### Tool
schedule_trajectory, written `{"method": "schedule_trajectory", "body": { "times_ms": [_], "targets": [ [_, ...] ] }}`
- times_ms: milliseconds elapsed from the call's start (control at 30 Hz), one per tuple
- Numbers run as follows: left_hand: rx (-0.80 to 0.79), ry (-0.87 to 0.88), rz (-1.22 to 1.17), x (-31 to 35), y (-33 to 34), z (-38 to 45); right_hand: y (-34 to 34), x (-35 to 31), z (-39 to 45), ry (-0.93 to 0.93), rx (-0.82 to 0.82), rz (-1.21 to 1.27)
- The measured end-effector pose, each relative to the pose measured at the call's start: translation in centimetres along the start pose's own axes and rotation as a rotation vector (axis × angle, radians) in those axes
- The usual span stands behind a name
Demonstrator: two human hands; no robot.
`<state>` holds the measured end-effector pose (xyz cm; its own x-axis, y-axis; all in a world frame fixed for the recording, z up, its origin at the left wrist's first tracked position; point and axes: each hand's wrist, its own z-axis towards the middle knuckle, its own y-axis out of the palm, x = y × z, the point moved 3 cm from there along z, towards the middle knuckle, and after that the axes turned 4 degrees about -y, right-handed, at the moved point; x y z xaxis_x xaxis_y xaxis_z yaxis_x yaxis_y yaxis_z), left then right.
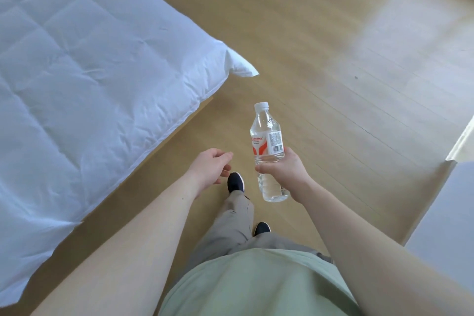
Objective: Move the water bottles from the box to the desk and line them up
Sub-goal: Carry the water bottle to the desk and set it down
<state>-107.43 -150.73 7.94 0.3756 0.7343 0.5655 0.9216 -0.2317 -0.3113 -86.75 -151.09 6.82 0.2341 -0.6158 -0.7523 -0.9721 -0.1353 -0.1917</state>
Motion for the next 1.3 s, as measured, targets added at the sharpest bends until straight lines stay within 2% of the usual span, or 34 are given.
{"method": "schedule_trajectory", "body": {
  "times_ms": [233,400,767,1033,1300],
  "targets": [
    [-0.05,0.041,0.038,6.9,-1.3,7.2,-2.1,-2.8,6.4,0.036,0.059,-0.016],
    [-0.098,0.05,0.06,12.5,-3.3,11.9,-2.2,-7.5,10.9,0.06,0.079,-0.023],
    [-0.129,0.084,0.082,21.5,-6.1,19.9,-4.0,-16.9,18.3,-0.027,0.139,0.025],
    [-0.111,0.033,0.082,26.6,-5.3,25.2,-6.7,-20.2,25.9,-0.017,0.078,0.011],
    [-0.032,-0.009,0.02,36.1,-3.4,30.6,-13.2,-25.5,36.1,-0.015,0.001,-0.034]
  ]
}}
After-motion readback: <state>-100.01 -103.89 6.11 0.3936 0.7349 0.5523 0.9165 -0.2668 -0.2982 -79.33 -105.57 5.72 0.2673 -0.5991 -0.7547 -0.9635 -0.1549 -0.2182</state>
